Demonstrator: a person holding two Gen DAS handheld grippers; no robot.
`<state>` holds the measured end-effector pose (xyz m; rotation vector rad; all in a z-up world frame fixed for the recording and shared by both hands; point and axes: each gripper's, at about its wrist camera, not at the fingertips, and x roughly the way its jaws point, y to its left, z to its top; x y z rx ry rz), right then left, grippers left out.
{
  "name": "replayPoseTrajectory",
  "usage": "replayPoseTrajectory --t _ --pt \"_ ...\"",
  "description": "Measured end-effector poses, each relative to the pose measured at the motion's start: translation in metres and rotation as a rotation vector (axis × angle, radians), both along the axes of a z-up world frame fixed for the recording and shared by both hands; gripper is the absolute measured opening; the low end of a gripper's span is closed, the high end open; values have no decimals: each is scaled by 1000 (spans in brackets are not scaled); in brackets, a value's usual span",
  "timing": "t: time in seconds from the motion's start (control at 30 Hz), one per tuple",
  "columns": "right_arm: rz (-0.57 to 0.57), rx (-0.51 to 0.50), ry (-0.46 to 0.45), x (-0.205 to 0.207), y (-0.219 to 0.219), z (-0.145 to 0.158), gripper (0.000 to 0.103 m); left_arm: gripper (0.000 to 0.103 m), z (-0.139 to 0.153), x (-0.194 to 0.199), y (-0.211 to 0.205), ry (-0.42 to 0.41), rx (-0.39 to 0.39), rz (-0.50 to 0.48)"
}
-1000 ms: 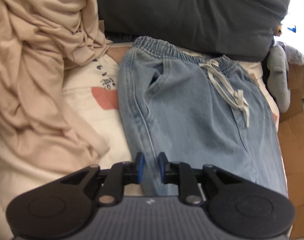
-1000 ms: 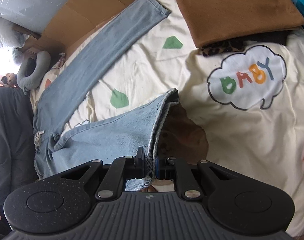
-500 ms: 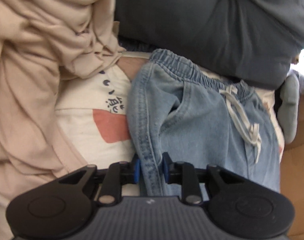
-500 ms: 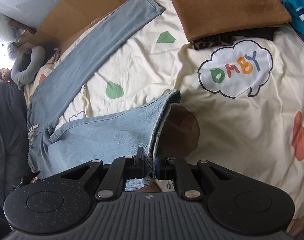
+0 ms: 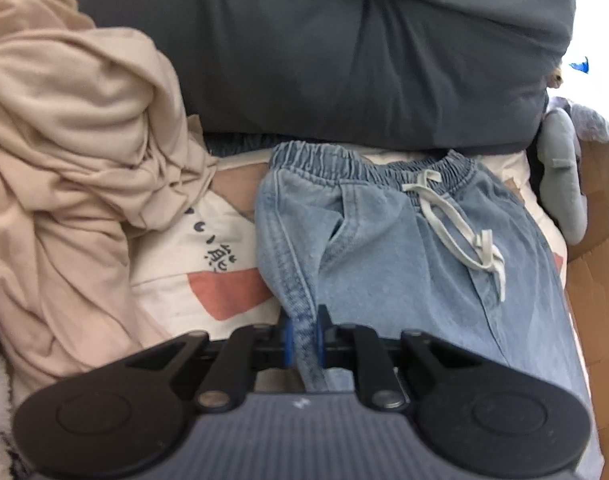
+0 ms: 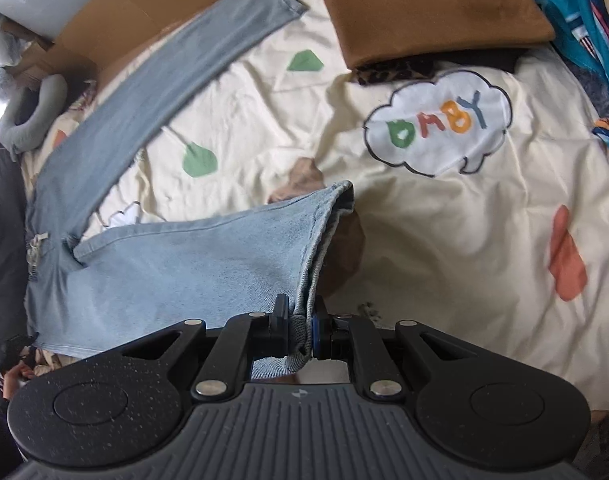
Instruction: Fold clothes
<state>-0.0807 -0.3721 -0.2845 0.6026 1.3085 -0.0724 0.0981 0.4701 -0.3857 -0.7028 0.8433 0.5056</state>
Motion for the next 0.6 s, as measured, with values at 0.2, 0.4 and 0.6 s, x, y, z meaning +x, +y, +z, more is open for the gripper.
replayPoseTrajectory --t 0.2,0.4,0.6 --pt "15 -2 74 -7 0 -31 9 12 -11 7 0 73 41 -26" --pt "45 9 170 -17 6 -73 9 12 -26 17 -5 145 87 -42" --pt "34 14 224 -17 -5 -102 13 24 -22 22 -7 192 88 -6"
